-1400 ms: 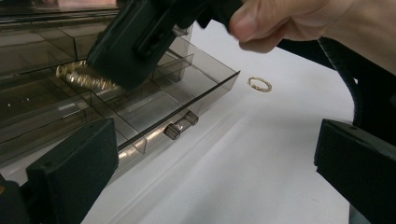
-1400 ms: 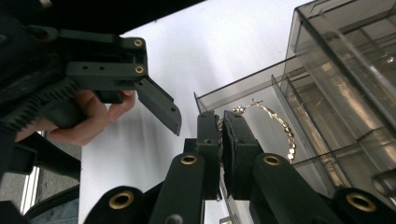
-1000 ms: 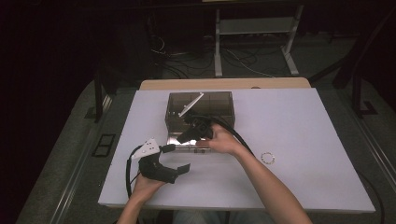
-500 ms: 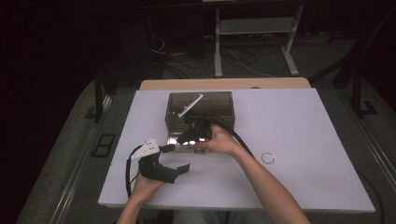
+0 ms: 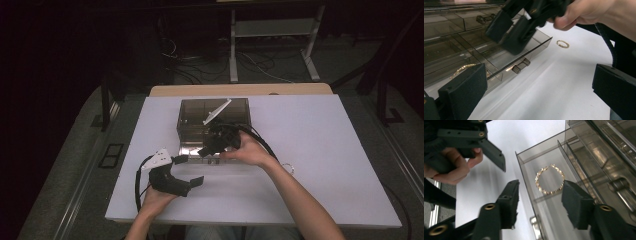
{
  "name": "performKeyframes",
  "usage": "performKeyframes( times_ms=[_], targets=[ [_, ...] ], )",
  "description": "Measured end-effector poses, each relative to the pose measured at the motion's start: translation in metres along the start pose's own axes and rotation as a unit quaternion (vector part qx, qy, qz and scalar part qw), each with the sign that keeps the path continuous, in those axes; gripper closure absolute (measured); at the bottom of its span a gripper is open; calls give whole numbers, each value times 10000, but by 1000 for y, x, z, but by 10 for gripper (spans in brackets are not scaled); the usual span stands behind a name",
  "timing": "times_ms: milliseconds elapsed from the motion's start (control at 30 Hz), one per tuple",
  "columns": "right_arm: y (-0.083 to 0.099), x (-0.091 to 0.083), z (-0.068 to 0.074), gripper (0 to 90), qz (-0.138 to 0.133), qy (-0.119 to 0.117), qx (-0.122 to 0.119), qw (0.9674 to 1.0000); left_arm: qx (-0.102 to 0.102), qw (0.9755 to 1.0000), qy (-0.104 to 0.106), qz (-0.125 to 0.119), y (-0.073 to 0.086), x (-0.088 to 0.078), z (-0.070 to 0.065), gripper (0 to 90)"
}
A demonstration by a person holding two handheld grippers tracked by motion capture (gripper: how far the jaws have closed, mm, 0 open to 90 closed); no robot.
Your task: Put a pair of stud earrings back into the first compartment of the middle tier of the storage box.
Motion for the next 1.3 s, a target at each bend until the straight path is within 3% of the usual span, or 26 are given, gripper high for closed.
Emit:
performKeyframes(
  times_ms=[400,533,567,700,767,1300],
  targets=[
    [17,-31,6,188,-33,63,-111,9999,2,10000,-11,-13,-1,-1,1,0],
    [23,-43,10,156,-140,8,-139,9998,-12,10000,-21,-26,-1,-2,1,0],
    [25,-46,10,113,-165,34,-111,9998,3,10000,-25,-13,-1,-2,1,0],
    [32,-58,12,110,-292,187,-45,9994,18,10000,-26,-7,-1,-1,1,0],
    [35,-65,13,0,-381,294,44,9988,18,10000,-21,-11,-1,-1,1,0],
    [73,-105,1,1,-776,575,530,9939,21,10000,-45,-33,-1,-1,1,0]
  ],
)
Point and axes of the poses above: each handheld gripper's, and its own axes: x roughly forward along the jaws, y roughly out of its underside, z roughly to its left, the point moved 6 cm from there along x, roughly forward along the jaws, and after that the axes turned 7 degrees about -x, right-handed, at the moved point
